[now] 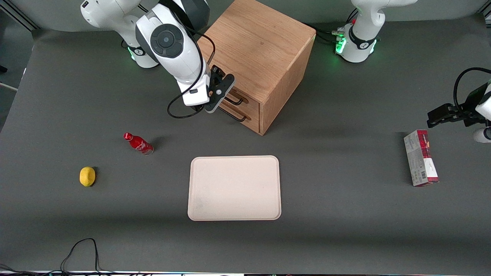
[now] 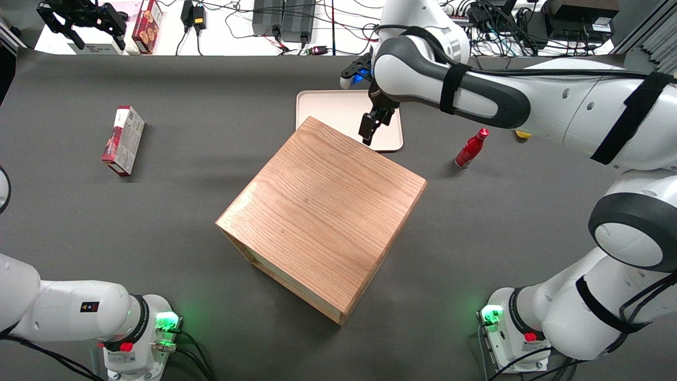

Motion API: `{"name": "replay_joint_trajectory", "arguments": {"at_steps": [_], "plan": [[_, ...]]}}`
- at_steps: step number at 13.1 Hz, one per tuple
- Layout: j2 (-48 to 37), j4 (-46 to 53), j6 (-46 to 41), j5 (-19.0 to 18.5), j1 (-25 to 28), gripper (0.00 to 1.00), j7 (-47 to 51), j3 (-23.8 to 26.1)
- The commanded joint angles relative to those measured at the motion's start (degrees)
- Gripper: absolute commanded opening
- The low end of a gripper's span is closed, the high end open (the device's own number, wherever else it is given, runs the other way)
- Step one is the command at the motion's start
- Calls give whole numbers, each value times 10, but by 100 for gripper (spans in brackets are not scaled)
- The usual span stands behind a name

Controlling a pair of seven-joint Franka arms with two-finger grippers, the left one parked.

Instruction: Open upper drawer

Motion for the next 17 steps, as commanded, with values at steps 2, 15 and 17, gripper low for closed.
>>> {"name": "replay_joint_trajectory", "arguments": {"at_steps": [2,15,17], "plan": [[-20,-51,47,5,19,100,-14,-8],[-17,-80,89,-2,14,100,-66,-13],[-17,-90,102,-2,17,100,-66,-15]]}}
